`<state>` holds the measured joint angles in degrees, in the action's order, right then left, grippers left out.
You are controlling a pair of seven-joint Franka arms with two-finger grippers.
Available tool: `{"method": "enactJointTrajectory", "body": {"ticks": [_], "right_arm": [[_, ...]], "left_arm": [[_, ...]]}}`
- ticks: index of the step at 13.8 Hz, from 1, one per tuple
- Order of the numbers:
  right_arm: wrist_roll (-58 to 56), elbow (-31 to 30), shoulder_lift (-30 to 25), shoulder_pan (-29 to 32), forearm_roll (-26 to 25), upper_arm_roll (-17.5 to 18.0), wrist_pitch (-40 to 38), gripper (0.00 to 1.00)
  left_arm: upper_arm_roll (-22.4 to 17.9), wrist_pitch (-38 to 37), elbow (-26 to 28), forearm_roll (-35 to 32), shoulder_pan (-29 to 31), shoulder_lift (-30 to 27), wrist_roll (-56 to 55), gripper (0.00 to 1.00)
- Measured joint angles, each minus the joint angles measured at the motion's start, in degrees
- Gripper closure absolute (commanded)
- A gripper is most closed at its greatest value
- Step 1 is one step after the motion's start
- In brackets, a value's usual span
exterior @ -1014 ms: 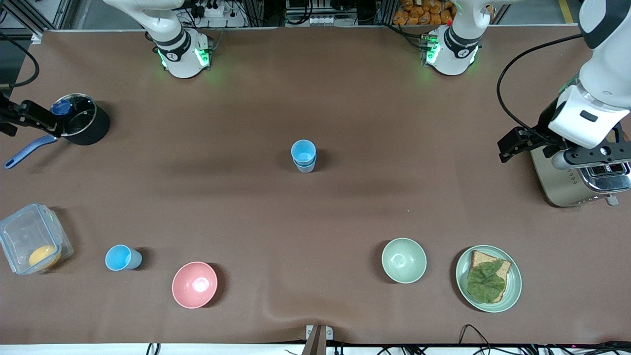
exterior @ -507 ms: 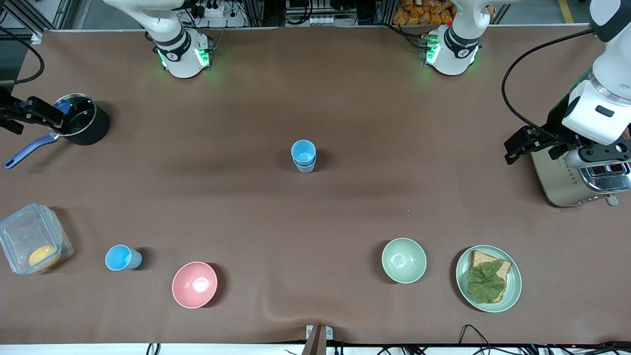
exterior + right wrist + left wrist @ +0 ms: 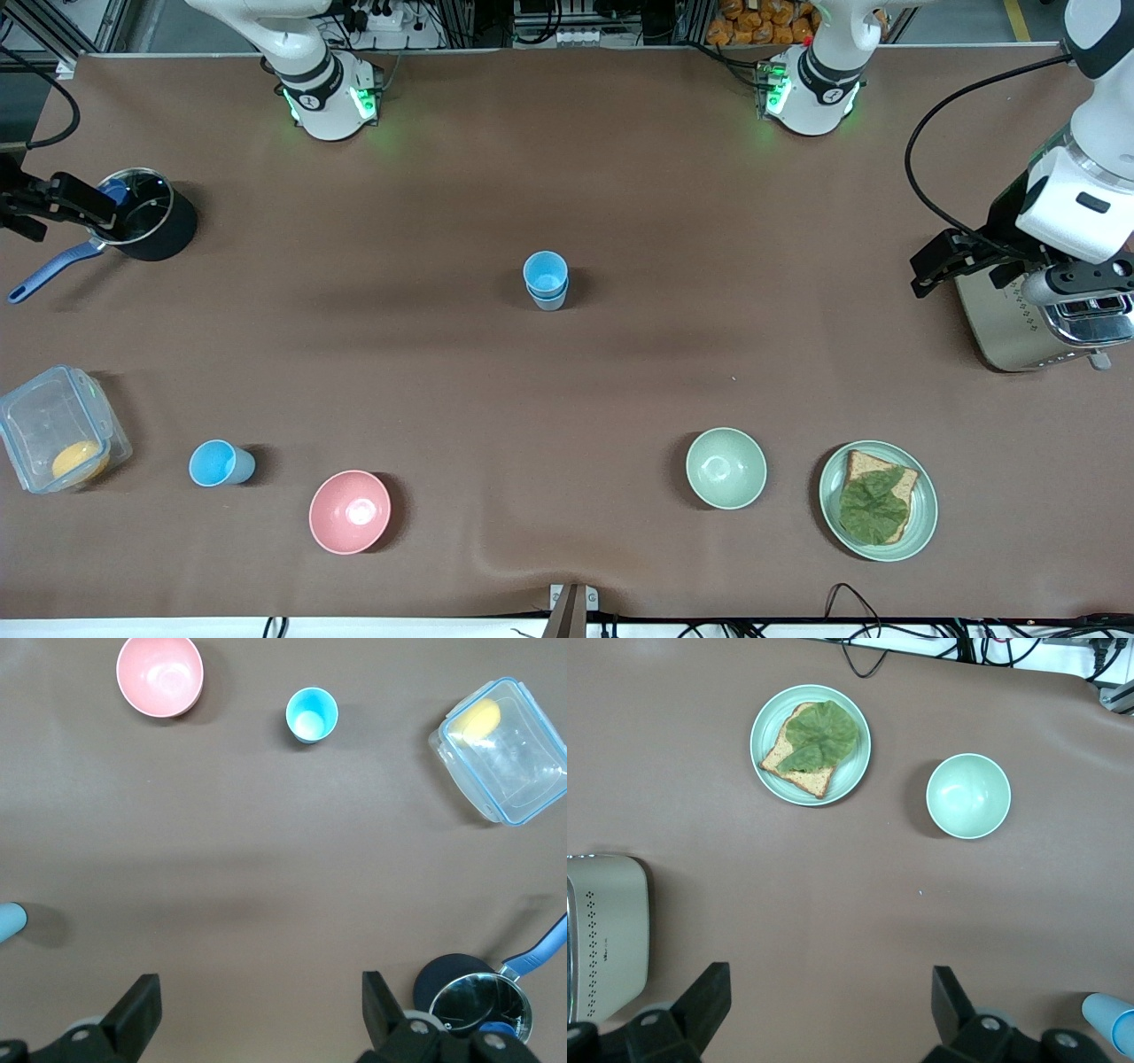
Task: Stack blue cups with both arms
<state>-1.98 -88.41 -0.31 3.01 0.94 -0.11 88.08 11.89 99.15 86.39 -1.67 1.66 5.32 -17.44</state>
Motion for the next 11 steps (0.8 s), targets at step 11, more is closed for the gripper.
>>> {"method": "enactJointTrajectory", "body": {"ticks": [11], "right_arm": [[0.00, 0.00, 0.00, 0.00, 0.09, -0.02, -0.28, 0.00]], "left_arm": [[0.46, -0.13, 0.01, 0.00, -0.15, 0.24, 0.01, 0.00]]}}
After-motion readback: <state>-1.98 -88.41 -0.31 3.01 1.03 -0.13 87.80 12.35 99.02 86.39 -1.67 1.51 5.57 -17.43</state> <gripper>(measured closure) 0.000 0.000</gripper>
